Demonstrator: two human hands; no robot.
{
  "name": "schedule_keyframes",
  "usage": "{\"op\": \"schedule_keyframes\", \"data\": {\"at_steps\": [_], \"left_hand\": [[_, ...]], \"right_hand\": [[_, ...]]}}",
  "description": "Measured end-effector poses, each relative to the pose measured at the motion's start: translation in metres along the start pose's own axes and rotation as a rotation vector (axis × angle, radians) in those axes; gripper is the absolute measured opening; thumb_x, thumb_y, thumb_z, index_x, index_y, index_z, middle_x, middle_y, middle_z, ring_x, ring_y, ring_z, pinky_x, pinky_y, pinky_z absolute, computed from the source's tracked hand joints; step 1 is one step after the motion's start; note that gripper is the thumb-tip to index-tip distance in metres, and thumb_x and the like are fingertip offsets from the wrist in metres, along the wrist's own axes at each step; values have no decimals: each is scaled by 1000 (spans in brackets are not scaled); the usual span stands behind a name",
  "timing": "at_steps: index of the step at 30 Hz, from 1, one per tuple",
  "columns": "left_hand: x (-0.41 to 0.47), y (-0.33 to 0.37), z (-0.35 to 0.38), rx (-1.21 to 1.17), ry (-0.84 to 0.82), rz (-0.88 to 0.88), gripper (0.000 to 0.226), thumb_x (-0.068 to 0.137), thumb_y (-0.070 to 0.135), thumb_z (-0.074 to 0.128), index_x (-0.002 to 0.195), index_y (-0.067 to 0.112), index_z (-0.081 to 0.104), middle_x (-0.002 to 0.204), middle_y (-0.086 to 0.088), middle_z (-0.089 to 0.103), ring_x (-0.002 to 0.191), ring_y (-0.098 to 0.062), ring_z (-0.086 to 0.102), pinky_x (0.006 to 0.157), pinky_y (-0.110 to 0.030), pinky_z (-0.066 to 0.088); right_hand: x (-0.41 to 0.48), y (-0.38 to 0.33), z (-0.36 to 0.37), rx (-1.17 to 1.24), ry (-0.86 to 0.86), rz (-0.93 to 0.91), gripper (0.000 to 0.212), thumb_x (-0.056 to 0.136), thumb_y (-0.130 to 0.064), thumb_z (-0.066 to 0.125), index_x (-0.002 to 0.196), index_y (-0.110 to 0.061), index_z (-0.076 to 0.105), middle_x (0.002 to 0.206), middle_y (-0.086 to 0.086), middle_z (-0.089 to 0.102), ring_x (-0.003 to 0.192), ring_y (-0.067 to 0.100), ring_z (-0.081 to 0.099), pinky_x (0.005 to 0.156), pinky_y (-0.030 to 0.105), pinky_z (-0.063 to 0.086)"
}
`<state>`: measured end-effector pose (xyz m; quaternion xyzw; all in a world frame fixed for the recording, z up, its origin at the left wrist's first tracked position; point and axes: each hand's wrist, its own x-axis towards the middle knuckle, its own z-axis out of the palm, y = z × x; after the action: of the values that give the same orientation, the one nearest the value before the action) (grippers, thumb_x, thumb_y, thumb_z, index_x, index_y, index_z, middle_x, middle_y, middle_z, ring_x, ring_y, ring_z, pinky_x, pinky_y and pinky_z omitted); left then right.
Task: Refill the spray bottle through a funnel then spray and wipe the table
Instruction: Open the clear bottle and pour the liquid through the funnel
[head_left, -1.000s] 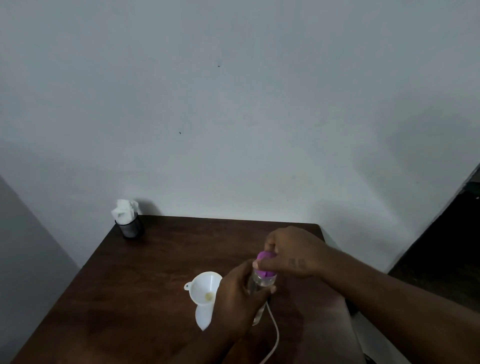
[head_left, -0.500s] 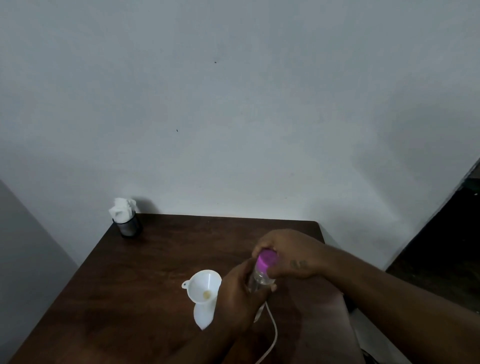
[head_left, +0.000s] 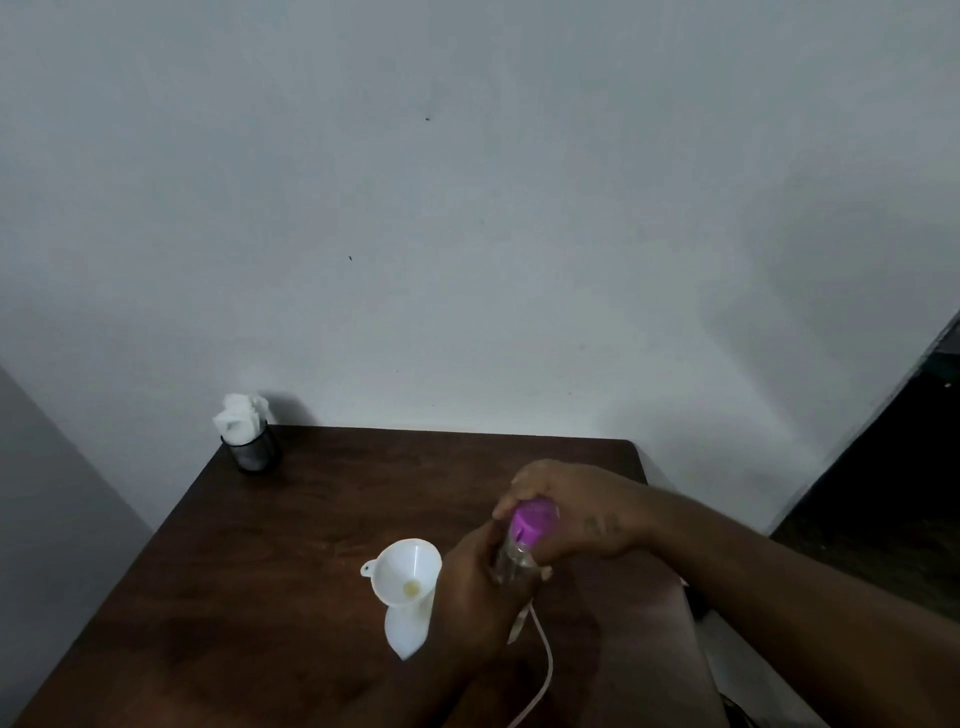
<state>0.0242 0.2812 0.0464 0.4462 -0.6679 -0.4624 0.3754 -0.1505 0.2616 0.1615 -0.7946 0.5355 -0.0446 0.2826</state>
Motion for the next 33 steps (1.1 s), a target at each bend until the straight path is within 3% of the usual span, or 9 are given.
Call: {"op": "schedule_keyframes", "data": {"at_steps": [2, 5, 7, 12, 16, 19, 23, 29, 33], "left_hand": [[0, 1, -1, 1, 4, 15, 32, 85, 34, 81, 114, 35, 68, 108, 13, 76, 103, -8, 72, 92, -40, 59], [-1, 2, 0, 6, 20, 27, 31, 84, 31, 82, 112, 34, 69, 106, 11, 76, 101, -12, 73, 89, -43, 60], [-1, 1, 0, 17, 18, 21, 32, 84, 33, 82, 112, 35, 68, 106, 11, 76, 100, -10, 73, 88, -43, 60], [-3, 1, 0, 5, -1, -1, 34, 83, 32, 83, 113, 36, 68, 107, 16, 75, 101, -5, 72, 91, -38, 59], [-5, 2, 0, -2, 17, -5, 34, 81, 23, 84, 108, 37, 69, 102, 13, 76, 96, -8, 73, 88, -40, 60], [-6, 0, -2, -6, 29, -6, 40, 78, 19, 85, 110, 35, 69, 105, 12, 76, 100, -9, 72, 90, -42, 59], [-7, -2, -5, 36, 38, -5, 41, 78, 24, 85, 112, 38, 66, 108, 17, 74, 103, -5, 70, 91, -39, 58], [-14, -6, -4, 56, 41, -32, 41, 79, 27, 86, 112, 38, 65, 110, 18, 73, 104, -2, 69, 91, -36, 58], [-16, -9, -5, 56, 44, -43, 40, 78, 20, 87, 110, 34, 67, 107, 15, 75, 101, -3, 71, 89, -33, 59]], "right_hand": [[0, 3, 4, -18, 70, 51, 56, 73, -65, 67, 121, -37, 61, 122, -13, 56, 108, 5, 53, 93, 32, 48], [1, 5, 9, -139, 196, 110, 58, 68, -77, 59, 104, -32, 66, 95, -14, 66, 85, 4, 60, 79, 34, 53], [2, 2, 10, -136, 197, 100, 48, 67, -66, 65, 99, -30, 67, 89, -13, 65, 80, 6, 60, 74, 32, 53], [1, 1, 6, -117, 130, 21, 40, 69, -35, 74, 106, -35, 62, 102, -18, 57, 89, 3, 54, 73, 26, 48], [-4, 10, 6, -11, 158, -13, 36, 69, -30, 76, 99, -37, 57, 99, -15, 58, 87, 3, 55, 75, 35, 54], [-12, 31, 12, 235, 209, 2, 39, 67, -24, 77, 98, -35, 56, 97, -11, 60, 86, 12, 61, 76, 43, 55], [-22, 66, 42, 614, 367, 124, 41, 64, -18, 87, 95, -21, 60, 99, 3, 69, 91, 22, 67, 84, 48, 55], [-19, 108, 140, 671, 455, 402, 36, 64, -17, 87, 90, -17, 62, 92, 0, 72, 84, 11, 69, 79, 44, 58], [-7, 134, 199, 616, 418, 472, 39, 66, -24, 84, 94, -33, 60, 97, -7, 69, 91, 5, 65, 83, 38, 57]]}}
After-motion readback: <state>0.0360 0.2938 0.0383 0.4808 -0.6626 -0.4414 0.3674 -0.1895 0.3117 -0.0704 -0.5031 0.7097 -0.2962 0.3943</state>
